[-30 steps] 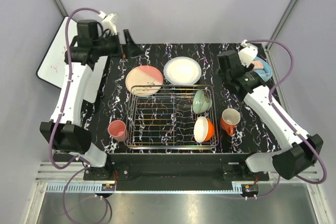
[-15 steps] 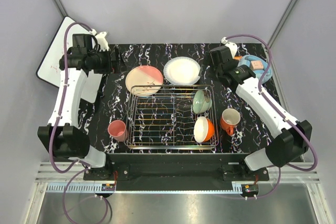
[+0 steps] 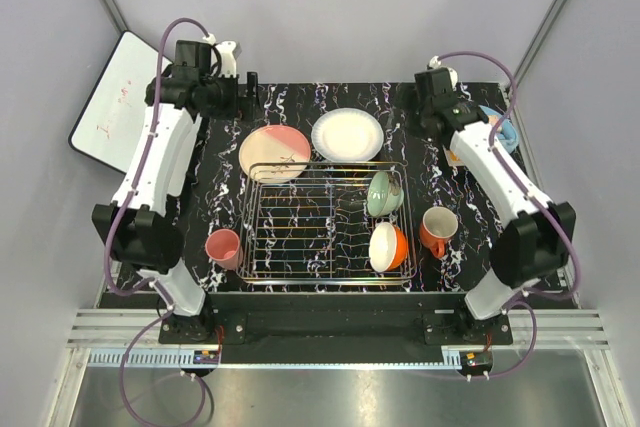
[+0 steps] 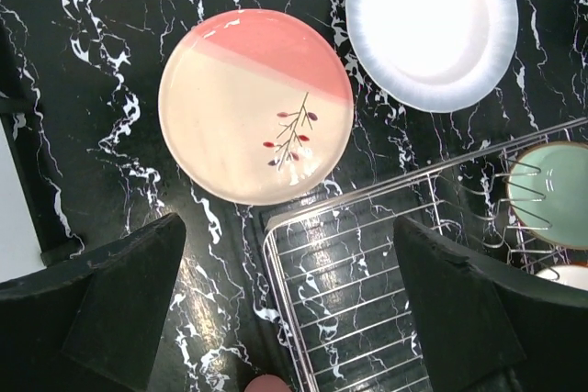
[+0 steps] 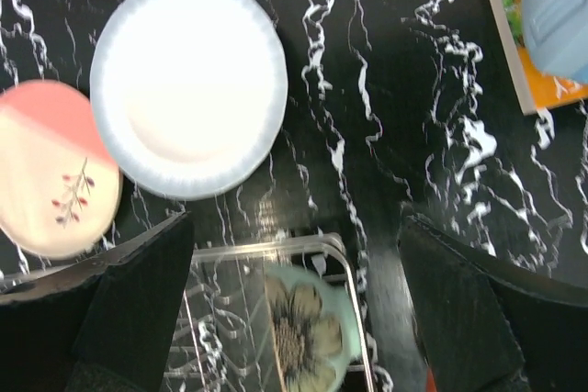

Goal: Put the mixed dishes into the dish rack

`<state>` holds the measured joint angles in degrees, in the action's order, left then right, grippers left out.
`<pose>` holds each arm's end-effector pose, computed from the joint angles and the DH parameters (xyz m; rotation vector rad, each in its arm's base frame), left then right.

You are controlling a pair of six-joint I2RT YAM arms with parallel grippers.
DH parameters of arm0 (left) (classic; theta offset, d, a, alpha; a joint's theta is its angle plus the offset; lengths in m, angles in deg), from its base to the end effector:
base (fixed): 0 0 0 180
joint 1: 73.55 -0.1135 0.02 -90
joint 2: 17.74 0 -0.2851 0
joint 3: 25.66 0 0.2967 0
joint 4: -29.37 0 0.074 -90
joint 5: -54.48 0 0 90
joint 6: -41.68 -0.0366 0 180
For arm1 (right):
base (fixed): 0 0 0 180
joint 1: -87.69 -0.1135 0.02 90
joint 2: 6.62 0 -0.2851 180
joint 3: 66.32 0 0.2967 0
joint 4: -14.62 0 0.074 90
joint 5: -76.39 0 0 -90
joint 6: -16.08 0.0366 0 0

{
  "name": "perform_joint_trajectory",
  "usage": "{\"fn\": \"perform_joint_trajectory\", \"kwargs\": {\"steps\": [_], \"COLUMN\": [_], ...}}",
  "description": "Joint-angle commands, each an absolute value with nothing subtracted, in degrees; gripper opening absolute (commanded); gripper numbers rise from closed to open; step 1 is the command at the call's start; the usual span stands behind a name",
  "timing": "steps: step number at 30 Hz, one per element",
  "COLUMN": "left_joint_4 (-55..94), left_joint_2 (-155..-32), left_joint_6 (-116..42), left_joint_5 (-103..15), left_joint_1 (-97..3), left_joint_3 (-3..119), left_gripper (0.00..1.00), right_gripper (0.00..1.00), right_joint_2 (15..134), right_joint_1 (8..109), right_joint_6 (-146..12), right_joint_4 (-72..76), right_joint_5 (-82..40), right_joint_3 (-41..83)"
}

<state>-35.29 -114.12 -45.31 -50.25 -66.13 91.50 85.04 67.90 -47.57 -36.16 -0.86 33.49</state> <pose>0.4033 -0.0619 0.4263 0.2182 2.3277 -0.3908 0.3816 0.1287 0.3662 0.2436 2.2845 0.1586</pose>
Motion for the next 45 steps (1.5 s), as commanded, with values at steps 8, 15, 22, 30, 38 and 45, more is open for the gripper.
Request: {"fn": "perform_joint_trajectory", "kwargs": {"steps": [8, 15, 22, 30, 38, 45], "left_joint_4": [-33.89, -31.96, -28.10, -23.70, -20.53, -19.21], "left_joint_2": [-126.27, -139.63, -150.46, -154.67, -158.72, -160.48], "left_joint_6": [-52.71, -55.87, -54.65, -52.28, -49.46, -48.49], "left_joint_5": [-45.19, -47.74, -54.15, -57.59, -56.19, -54.95], "left_joint_1": [-62.48, -60.81, -60.37, -57.91, -55.45, -53.96], "left_joint_3": [104.30, 116.41, 122.24, 120.92, 119.60, 119.07], "left_gripper": [0.99, 0.99, 0.99, 0.99, 0.99, 0.99], "right_gripper": [1.00, 1.00, 0.99, 0.97, 0.95, 0.91], "right_joint_2": [104.11, 115.35, 123.28, 127.58, 125.92, 124.16], "right_joint_1": [76.44, 76.53, 76.53, 76.53, 76.79, 76.97], "right_joint_6": [-47.29, -46.41, -46.76, -45.62, -41.15, -37.36], "right_joint_4": [-35.19, -35.10, -35.10, -33.78, -25.80, -20.69], "right_joint_5": [-15.70, -20.64, -21.96, -25.91, -28.64, -28.64], "right_joint_3": [50.28, 57.13, 61.18, 61.19, 52.51, 46.16]}}
